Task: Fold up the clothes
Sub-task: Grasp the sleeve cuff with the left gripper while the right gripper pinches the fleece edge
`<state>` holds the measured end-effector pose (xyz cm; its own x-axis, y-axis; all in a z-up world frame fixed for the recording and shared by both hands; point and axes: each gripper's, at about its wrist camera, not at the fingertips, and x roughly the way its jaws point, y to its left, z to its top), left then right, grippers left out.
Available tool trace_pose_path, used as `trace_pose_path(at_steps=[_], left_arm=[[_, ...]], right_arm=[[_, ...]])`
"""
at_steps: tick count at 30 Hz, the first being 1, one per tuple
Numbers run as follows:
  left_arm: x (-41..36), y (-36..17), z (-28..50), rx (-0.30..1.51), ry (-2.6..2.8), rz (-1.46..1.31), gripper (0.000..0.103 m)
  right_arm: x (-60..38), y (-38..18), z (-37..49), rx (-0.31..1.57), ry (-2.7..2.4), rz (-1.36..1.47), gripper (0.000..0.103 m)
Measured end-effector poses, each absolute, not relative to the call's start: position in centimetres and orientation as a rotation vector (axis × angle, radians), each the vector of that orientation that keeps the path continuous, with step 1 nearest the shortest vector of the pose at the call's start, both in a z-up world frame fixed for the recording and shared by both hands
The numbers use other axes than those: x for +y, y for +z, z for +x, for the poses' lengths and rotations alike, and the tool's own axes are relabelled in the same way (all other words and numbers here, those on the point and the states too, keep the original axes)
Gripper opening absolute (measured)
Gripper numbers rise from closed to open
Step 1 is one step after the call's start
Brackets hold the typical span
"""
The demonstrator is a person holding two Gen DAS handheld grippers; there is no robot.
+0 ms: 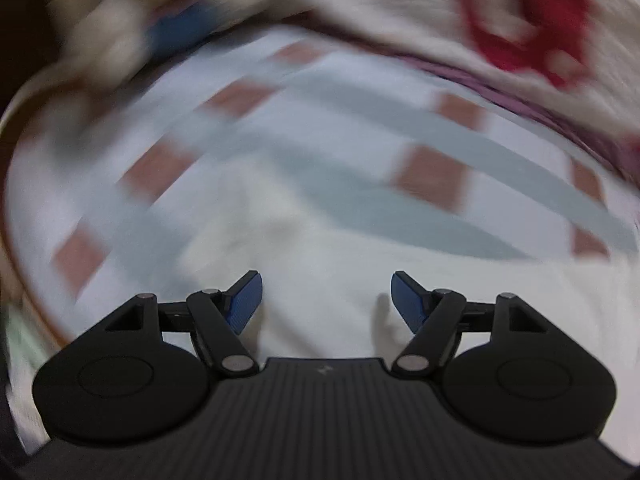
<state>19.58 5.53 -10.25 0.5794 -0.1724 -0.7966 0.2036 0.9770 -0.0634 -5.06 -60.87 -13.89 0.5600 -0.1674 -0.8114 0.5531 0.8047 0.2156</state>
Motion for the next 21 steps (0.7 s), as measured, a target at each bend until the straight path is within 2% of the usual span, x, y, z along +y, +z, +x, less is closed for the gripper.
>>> trace_pose_path(at_steps=[6,8,9,10,11,12,13,14,15,16,17,21], left_arm=[[12.0,-12.3,20.8,0.939,-0.045,-0.175,0.071],[13.5,-13.1,21.4,0.942,-0.005,-0.233,0.073],[13.5,-13.7,21.8,0.945,-0.004,-0.249,0.075],[13.6,-14.1,22.0,0.934,-0.010,-0.273,0.085],[13.5,-14.2,22.2,0.914,-0.017,-0.291,0.088],[13.3,-14.3,22.4,0.895,-0.025,-0.302,0.088],[12.9,-14.4,22.6,0.879,-0.028,-0.294,0.088],[12.5,-14.4,22.8,0.863,-0.048,-0.276,0.072],[12.0,-14.4,23.1,0.849,-0.079,-0.246,0.050],[11.2,-14.2,23.3,0.846,-0.111,-0.186,0.023],[10.3,-13.9,23.4,0.833,-0.137,-0.113,0.019],[7.9,-10.9,22.9,0.673,-0.178,0.122,0.018]], right_arm=[[-60.1,-15.8,-4.0,0.869,-0.411,0.484,0.076],[-59.8,-16.1,-3.8,0.850,-0.423,0.484,0.085],[-59.5,-15.9,-3.7,0.841,-0.419,0.461,0.086],[-59.2,-15.8,-3.6,0.833,-0.414,0.438,0.086],[-58.9,-15.7,-3.5,0.824,-0.409,0.415,0.086],[-58.6,-15.6,-3.4,0.815,-0.405,0.392,0.082],[-58.3,-15.5,-3.3,0.807,-0.400,0.369,0.063],[-58.0,-15.4,-3.2,0.798,-0.395,0.346,0.033],[-57.7,-15.3,-3.1,0.789,-0.391,0.323,0.018],[-57.4,-15.2,-3.0,0.780,-0.386,0.300,0.018],[-57.1,-15.0,-2.9,0.770,-0.384,0.277,0.016],[-57.2,-13.6,-3.1,0.711,-0.443,0.191,0.013]])
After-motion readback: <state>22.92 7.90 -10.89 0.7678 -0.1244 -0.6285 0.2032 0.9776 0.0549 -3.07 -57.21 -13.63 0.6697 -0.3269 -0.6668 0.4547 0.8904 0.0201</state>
